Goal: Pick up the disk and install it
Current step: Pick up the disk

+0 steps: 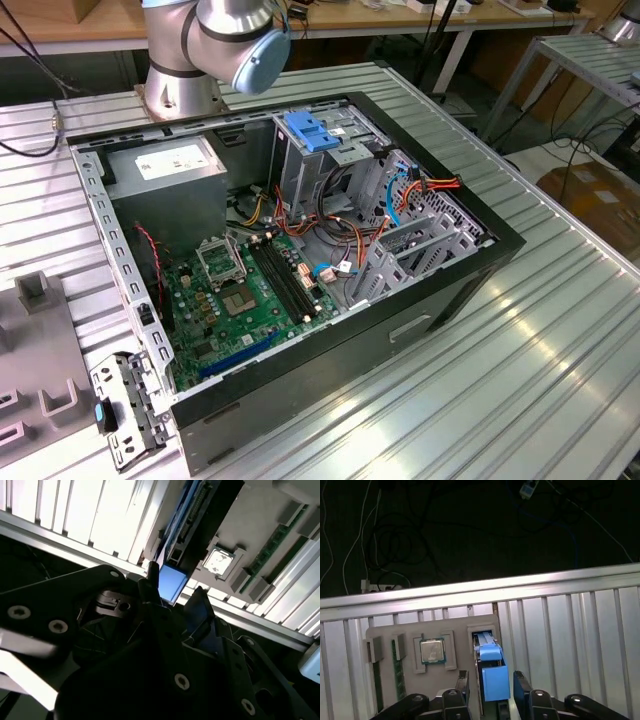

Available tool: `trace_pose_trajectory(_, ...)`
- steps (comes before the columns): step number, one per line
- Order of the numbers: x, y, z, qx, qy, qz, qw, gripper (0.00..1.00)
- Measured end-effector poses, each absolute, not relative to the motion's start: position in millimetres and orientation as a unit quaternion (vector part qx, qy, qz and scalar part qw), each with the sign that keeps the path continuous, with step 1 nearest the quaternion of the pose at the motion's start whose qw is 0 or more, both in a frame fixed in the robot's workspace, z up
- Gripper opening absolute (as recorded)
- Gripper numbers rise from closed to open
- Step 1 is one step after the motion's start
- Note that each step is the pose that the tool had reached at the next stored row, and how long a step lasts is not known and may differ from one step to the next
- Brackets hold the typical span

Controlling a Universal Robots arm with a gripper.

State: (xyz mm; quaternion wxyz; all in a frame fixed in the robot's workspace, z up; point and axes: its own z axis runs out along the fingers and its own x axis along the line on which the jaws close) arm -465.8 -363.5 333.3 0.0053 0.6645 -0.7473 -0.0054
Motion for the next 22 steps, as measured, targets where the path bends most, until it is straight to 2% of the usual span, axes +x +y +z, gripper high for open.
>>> trace_pose_trajectory(22,-468.5,-366.0,301.3,0.687,-0.727,-0.004,0.002,0.48)
